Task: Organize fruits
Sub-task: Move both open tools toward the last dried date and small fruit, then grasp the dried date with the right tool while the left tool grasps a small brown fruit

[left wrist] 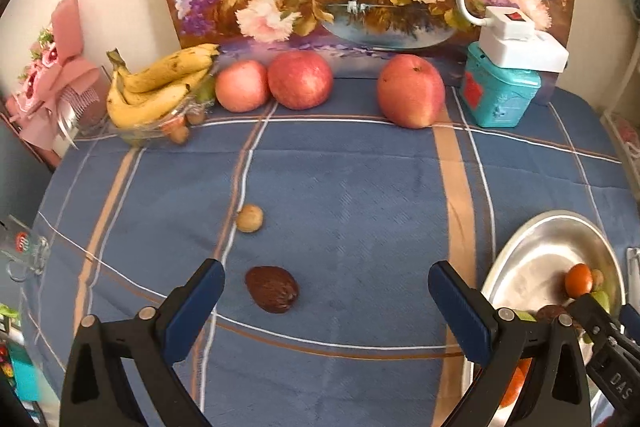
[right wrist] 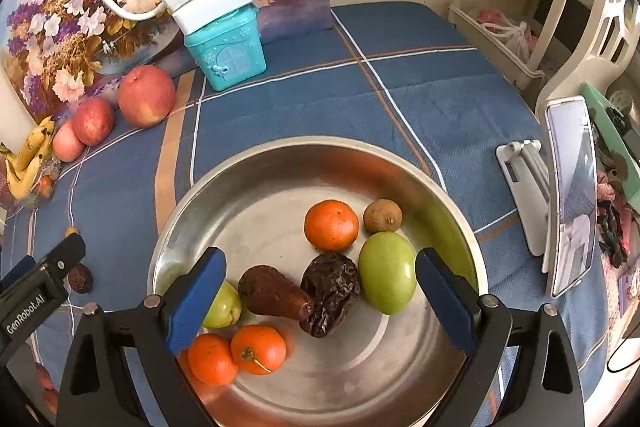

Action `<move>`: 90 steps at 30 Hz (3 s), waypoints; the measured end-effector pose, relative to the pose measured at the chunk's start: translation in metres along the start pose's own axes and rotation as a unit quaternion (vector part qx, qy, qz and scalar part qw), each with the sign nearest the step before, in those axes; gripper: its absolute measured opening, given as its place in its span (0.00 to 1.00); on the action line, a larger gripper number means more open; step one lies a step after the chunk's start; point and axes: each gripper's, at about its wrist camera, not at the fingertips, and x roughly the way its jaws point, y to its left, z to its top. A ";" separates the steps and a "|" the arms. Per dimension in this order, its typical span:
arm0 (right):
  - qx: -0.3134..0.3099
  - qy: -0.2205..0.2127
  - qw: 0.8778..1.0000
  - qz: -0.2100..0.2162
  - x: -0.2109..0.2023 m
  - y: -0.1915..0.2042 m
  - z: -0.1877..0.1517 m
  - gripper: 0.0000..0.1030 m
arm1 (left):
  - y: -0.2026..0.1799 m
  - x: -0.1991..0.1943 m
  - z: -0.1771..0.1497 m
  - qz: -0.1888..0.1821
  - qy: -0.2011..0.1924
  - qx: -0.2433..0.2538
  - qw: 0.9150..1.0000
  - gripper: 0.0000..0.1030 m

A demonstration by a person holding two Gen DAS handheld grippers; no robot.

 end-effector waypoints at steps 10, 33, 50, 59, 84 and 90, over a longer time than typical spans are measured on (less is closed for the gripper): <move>0.000 0.003 1.000 -0.001 -0.001 0.003 -0.003 0.93 | 0.025 0.007 0.005 -0.004 0.029 0.026 0.999 1.00; -0.110 0.015 0.991 0.076 0.000 0.118 -0.026 0.93 | 0.166 0.035 0.000 -0.042 0.065 -0.107 0.991 1.00; -0.224 0.046 0.965 0.131 0.032 0.235 -0.033 0.93 | 0.183 0.072 0.004 -0.096 0.082 -0.159 0.979 0.99; -0.249 0.058 0.957 0.137 0.051 0.256 -0.045 0.74 | 0.156 0.083 0.010 -0.160 0.061 -0.150 0.974 0.86; -0.246 0.063 0.954 0.159 0.055 0.252 -0.046 0.49 | 0.126 0.091 0.016 -0.222 0.058 -0.129 0.965 0.08; -0.239 0.067 0.954 0.168 0.050 0.248 -0.048 0.41 | 0.126 0.093 0.018 -0.216 0.044 -0.138 0.966 0.10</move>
